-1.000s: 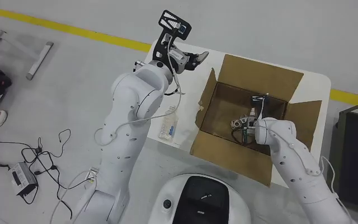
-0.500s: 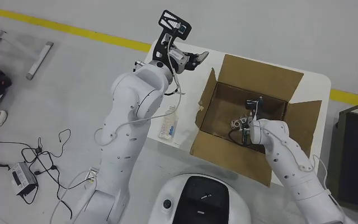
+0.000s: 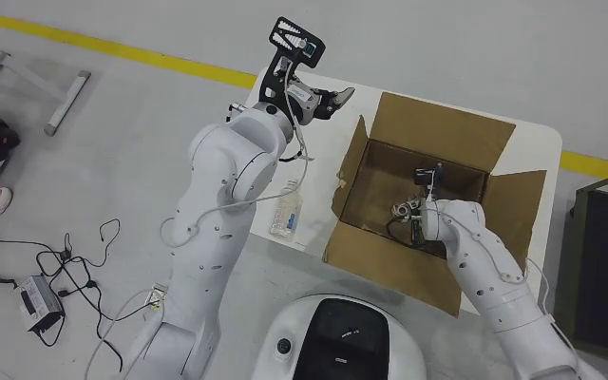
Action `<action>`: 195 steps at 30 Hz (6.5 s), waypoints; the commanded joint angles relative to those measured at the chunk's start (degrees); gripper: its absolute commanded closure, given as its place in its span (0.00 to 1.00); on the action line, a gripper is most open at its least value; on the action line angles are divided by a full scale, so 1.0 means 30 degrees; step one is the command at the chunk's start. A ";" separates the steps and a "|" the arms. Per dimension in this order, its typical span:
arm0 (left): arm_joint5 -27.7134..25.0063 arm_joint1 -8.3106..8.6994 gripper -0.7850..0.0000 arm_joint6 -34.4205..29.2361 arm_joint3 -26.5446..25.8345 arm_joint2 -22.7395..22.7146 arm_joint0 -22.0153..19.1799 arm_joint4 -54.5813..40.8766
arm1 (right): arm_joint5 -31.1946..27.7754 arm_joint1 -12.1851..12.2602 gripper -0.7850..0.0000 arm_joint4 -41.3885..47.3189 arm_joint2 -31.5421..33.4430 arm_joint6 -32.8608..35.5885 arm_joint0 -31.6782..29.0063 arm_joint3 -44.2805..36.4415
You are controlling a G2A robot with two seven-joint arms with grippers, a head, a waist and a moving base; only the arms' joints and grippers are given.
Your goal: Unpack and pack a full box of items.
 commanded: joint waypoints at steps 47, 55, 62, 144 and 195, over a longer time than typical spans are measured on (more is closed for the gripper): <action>0.0000 0.0000 0.00 0.0000 0.0000 0.0000 0.0000 0.0000 | -0.1486 -0.1164 0.55 -0.1075 0.0163 -0.0434 0.0367 0.1728; 0.0000 0.0000 0.00 0.0000 0.0000 0.0000 0.0000 0.0000 | -0.1539 -0.1544 0.63 -0.0763 -0.0120 -0.0776 0.0846 0.2936; 0.0000 0.0000 0.00 0.0000 0.0000 0.0000 0.0000 0.0000 | -0.1626 -0.1705 1.00 -0.0918 -0.0027 -0.0895 0.0987 0.3241; 0.0000 0.0000 0.00 0.0000 0.0000 0.0000 0.0000 0.0000 | -0.2746 -0.2339 1.00 -0.1826 0.2623 -0.1989 -0.0794 -0.0104; 0.0000 0.0000 0.00 0.0000 0.0000 0.0000 0.0000 0.0000 | -0.5514 -0.1637 1.00 1.0224 1.2172 -0.8218 -0.8855 -1.3104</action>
